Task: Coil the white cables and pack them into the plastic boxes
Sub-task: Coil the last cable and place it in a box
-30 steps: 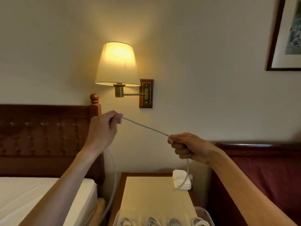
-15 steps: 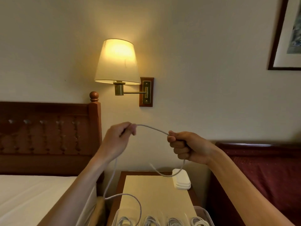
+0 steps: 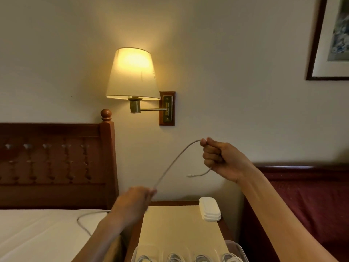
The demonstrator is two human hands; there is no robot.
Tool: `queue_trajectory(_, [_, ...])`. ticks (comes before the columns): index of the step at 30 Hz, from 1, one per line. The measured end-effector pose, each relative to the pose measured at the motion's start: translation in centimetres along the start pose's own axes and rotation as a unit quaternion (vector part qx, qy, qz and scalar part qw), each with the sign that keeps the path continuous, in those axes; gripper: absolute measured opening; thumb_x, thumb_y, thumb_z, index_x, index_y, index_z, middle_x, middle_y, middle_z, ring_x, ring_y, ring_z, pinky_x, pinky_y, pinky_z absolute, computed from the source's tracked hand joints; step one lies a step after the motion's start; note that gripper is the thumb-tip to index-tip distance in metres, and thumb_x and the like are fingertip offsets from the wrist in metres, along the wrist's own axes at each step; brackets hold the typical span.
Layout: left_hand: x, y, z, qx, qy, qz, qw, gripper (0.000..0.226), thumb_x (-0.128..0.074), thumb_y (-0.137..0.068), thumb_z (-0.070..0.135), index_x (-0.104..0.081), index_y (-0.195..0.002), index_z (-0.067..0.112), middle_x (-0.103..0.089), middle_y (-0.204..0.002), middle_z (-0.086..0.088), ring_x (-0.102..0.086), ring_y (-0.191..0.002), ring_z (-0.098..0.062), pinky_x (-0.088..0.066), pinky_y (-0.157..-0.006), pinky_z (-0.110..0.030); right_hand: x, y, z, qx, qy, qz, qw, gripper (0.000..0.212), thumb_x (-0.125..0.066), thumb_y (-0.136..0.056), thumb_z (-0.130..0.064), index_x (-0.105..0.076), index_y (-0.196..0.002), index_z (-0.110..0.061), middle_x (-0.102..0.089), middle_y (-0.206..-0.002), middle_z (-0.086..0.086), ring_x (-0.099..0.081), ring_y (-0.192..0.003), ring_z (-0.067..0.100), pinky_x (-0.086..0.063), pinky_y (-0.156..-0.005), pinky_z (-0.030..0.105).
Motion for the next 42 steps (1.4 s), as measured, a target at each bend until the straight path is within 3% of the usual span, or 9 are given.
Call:
queue_trajectory(3, [-0.3, 2.2, 5.1, -0.04, -0.171, -0.165, 0.971, 0.049, -0.034, -0.101, 0.052, -0.063, -0.086, 0.014, -0.059, -0.077, 0.002, -0.057, -0.073, -0.017, -0.044, -0.068, -0.031, -1.3, -0.4, 0.7, 0.052, 0.14, 0.035, 0.988, 0.032, -0.04, -0.104, -0.027, -0.062, -0.096, -0.005, -0.06, -0.064, 0.003, -0.05, -0.051, 0.008, -0.044, -0.051, 0.019])
queue_trajectory(6, [1.3, 3.8, 9.8, -0.142, -0.109, -0.237, 0.955, 0.058, -0.036, -0.102, 0.049, -0.061, -0.079, 0.002, -0.06, -0.073, -0.012, -0.05, -0.06, -0.018, -0.041, -0.062, -0.034, -3.1, -0.6, 2.8, 0.067, 0.244, 0.026, 0.967, 0.035, -0.048, -0.1, -0.029, -0.067, -0.097, 0.0, -0.074, -0.084, 0.015, -0.069, -0.067, 0.019, -0.057, -0.063, 0.025])
queue_trajectory(10, [5.6, 3.7, 12.1, -0.247, 0.03, -0.099, 0.963, 0.043, -0.041, -0.103, 0.037, -0.065, -0.083, 0.007, -0.055, -0.062, 0.0, -0.044, -0.048, -0.007, -0.034, -0.05, -0.018, -3.2, -0.2, 3.8, 0.064, 0.278, 0.015, 0.958, 0.037, -0.054, -0.097, -0.031, -0.072, -0.092, 0.0, -0.072, -0.077, 0.013, -0.068, -0.068, 0.019, -0.054, -0.061, 0.022])
queue_trajectory(15, [6.9, 0.7, 10.2, -0.314, 0.039, 0.164, 0.934, 0.031, -0.043, -0.1, 0.044, -0.063, -0.085, 0.026, -0.055, -0.063, 0.018, -0.057, -0.059, -0.004, -0.037, -0.057, -0.014, -3.2, 0.7, 3.5, 0.065, 0.241, -0.051, 0.967, 0.048, -0.04, -0.103, -0.029, -0.074, -0.073, -0.014, -0.062, -0.056, 0.005, -0.054, -0.046, 0.011, -0.047, -0.051, 0.018])
queue_trajectory(21, [5.1, -1.7, 7.8, -0.282, 0.136, 0.259, 0.914, 0.038, -0.042, -0.098, 0.05, -0.059, -0.08, 0.021, -0.053, -0.059, 0.011, -0.055, -0.057, -0.014, -0.036, -0.052, -0.016, -2.6, 0.9, 3.3, -0.004, 0.134, -0.108, 0.985, 0.043, -0.03, -0.105, -0.025, -0.066, -0.099, -0.002, -0.046, -0.056, 0.002, -0.039, -0.05, 0.011, -0.039, -0.053, 0.022])
queue_trajectory(27, [4.9, -2.5, 8.4, -0.239, 0.263, 0.171, 0.919, 0.046, -0.051, -0.095, 0.045, -0.051, -0.065, 0.009, -0.038, -0.051, 0.007, -0.035, -0.047, -0.009, -0.028, -0.05, -0.017, -2.3, 1.5, 1.5, -0.036, 0.033, -0.163, 0.985, 0.033, -0.031, -0.103, -0.022, -0.052, -0.079, -0.013, -0.031, -0.054, -0.006, -0.026, -0.047, 0.008, -0.03, -0.046, 0.02])
queue_trajectory(34, [0.5, -1.4, 4.2, -0.148, 0.454, 0.008, 0.878, 0.044, -0.047, -0.097, 0.052, -0.053, -0.072, 0.016, -0.034, -0.06, 0.0, -0.025, -0.05, -0.016, -0.02, -0.047, -0.03, -1.4, 2.1, -2.7, -0.013, -0.144, -0.118, 0.982, 0.021, -0.04, -0.093, -0.008, -0.052, -0.075, -0.012, -0.019, -0.057, -0.008, -0.014, -0.048, 0.008, -0.024, -0.041, 0.02])
queue_trajectory(40, [-0.2, -1.0, 2.8, -0.169, 0.206, 0.169, 0.949, 0.042, -0.034, -0.098, 0.055, -0.054, -0.073, 0.028, -0.051, -0.06, 0.009, -0.047, -0.054, -0.01, -0.037, -0.054, -0.026, -1.1, 1.5, -2.7, 0.018, -0.111, -0.066, 0.992, 0.027, -0.033, -0.099, -0.014, -0.049, -0.077, -0.014, -0.028, -0.05, -0.008, -0.016, -0.044, 0.006, -0.025, -0.041, 0.018])
queue_trajectory(42, [0.7, -0.5, 4.0, -0.146, 0.102, 0.134, 0.975, 0.042, -0.035, -0.097, 0.052, -0.052, -0.067, 0.027, -0.05, -0.058, 0.007, -0.049, -0.054, -0.01, -0.045, -0.06, -0.036, -1.4, 1.1, -2.2, 0.046, -0.009, -0.037, 0.998, 0.033, -0.03, -0.105, -0.02, -0.05, -0.081, -0.013, -0.033, -0.052, -0.006, -0.028, -0.044, 0.007, -0.031, -0.045, 0.019])
Point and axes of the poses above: each hand's wrist, its own y-axis away from the middle knuckle, its own x-axis out of the back of the hand, z = x × y, the point moved 2 cm from there along -y, towards the middle knuckle
